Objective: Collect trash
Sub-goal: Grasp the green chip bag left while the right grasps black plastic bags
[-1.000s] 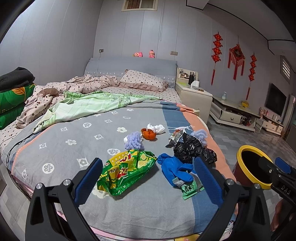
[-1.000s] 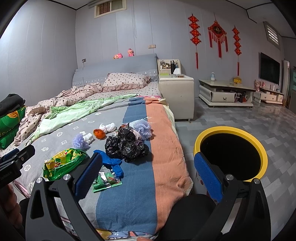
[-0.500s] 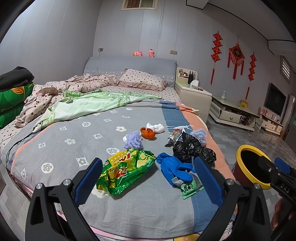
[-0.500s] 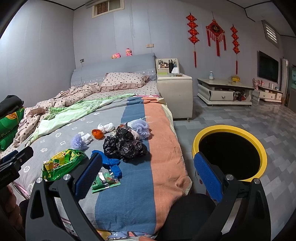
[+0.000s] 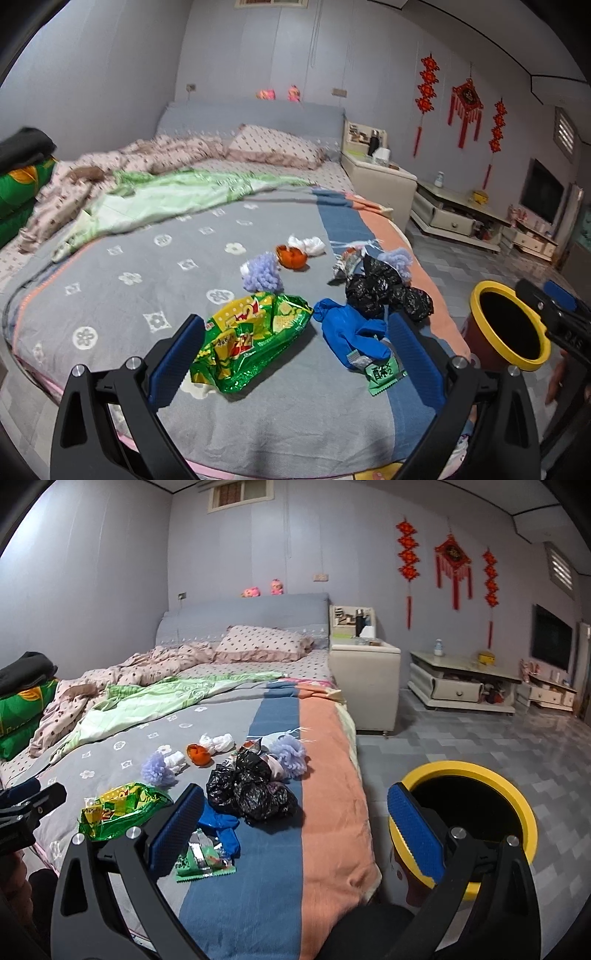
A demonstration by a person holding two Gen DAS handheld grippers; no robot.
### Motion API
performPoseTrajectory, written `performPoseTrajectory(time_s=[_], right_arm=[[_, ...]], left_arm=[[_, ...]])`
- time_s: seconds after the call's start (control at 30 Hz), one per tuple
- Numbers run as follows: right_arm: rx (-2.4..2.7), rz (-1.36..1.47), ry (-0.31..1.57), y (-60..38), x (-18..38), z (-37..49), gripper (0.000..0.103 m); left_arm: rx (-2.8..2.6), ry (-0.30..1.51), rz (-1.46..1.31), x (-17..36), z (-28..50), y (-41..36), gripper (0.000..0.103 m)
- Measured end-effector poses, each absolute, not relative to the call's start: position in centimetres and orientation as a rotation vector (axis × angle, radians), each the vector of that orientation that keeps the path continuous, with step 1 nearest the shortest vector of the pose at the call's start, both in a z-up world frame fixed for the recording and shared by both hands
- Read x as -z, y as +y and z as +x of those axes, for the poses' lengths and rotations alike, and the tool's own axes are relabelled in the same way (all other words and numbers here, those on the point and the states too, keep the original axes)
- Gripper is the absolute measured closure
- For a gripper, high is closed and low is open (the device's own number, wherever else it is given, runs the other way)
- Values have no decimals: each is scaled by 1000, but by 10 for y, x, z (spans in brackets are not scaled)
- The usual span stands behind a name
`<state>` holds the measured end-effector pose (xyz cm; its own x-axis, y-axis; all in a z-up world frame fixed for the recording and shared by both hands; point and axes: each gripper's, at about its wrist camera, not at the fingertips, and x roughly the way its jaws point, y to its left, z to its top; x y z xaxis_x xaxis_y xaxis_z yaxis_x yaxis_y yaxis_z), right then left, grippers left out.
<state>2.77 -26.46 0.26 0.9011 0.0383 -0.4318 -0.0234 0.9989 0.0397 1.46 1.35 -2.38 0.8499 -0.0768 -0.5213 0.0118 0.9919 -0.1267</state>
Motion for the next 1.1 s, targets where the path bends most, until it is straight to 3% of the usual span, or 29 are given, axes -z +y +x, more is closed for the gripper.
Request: performPoseTrajectory(time_s=[0.6,1.1], right_arm=[[-172,-5,730,-246,55,156,8],[-246,7,808,-220,93,214,8]], left_arm=[[60,761,-104,70,82,67,7],[109,757,-65,89,128,65,7]])
